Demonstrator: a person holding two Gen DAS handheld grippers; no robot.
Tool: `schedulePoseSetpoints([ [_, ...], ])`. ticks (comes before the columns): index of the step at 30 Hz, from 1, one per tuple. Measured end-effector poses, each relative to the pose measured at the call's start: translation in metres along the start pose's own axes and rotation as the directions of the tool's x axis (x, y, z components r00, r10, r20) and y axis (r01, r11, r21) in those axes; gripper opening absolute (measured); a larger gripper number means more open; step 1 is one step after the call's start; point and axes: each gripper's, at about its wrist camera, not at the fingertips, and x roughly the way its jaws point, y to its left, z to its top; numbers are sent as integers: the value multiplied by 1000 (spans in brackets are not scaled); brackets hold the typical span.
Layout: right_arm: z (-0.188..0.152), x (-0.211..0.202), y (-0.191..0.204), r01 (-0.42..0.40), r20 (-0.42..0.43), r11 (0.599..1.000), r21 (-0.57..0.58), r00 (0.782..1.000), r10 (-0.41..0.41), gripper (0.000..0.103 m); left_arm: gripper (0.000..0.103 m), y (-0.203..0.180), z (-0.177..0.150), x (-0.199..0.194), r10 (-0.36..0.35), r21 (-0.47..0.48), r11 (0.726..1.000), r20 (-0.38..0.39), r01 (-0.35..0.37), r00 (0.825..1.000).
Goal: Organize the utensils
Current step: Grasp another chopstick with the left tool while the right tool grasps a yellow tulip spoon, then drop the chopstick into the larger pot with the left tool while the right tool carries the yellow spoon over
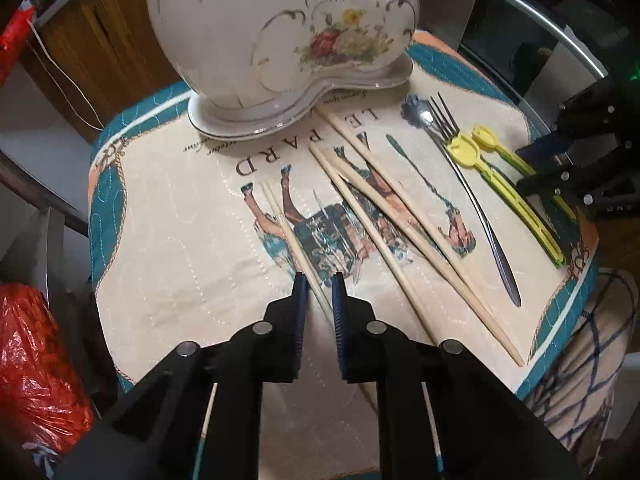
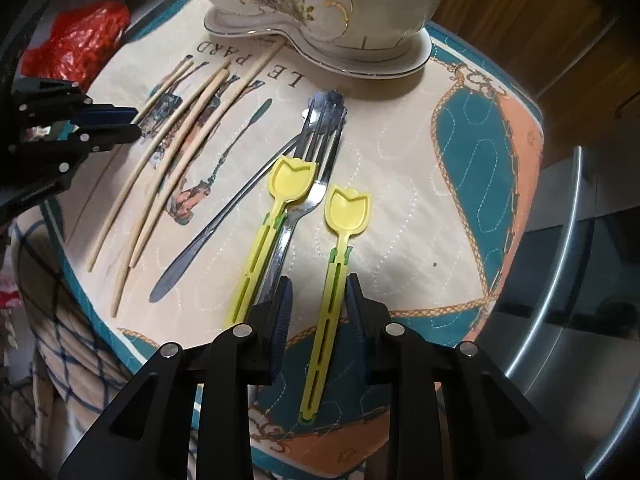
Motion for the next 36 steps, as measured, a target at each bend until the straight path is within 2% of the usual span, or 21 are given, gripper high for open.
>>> schedulePoseSetpoints([
  [5,11,1,7,28,-57,999,-35,998,-30,28,13,-5,7,1,5,65,998,-120,3,993],
  [9,17,3,14,48,-100,998,-50,994,-52,28,13,-8,17,4,-4,61,998,-184,15,983],
  [11,22,3,17,47,-110,997,-54,993,-53,23,13,-7,23,6,-12,55,998,-209,24,978],
  [13,25,2,23,39,-107,998,-57,993,-45,11,12,-6,27,8,-19,50,998,-227,31,974],
  [17,19,1,24,39,-64,998,-44,997,-42,10,4,-1,32,7,-15,49,998,-212,26,977],
  [21,11,-2,6,5,12,1000,2,1000,-5,10,4,19,14,4,-88,-22,996,-113,86,990],
  [23,9,-6,3,-26,59,1000,12,998,25,10,4,30,3,2,-128,-61,990,-48,126,991],
  [27,2,-22,-4,-81,187,996,26,980,75,10,4,50,-18,-2,-192,-144,967,118,208,974],
  [31,-5,-45,-6,-136,342,990,23,932,120,10,4,65,-43,-11,-201,-196,944,290,264,936],
  [33,-11,-55,-7,-175,422,984,29,894,147,10,4,67,-56,-18,-210,-209,931,366,299,907],
  [35,-14,-61,-9,-224,497,974,34,849,178,10,4,68,-67,-30,-206,-207,923,449,325,869],
  [36,-16,-64,-11,-243,533,969,37,825,187,10,4,63,-67,-34,-198,-206,923,473,326,858],
])
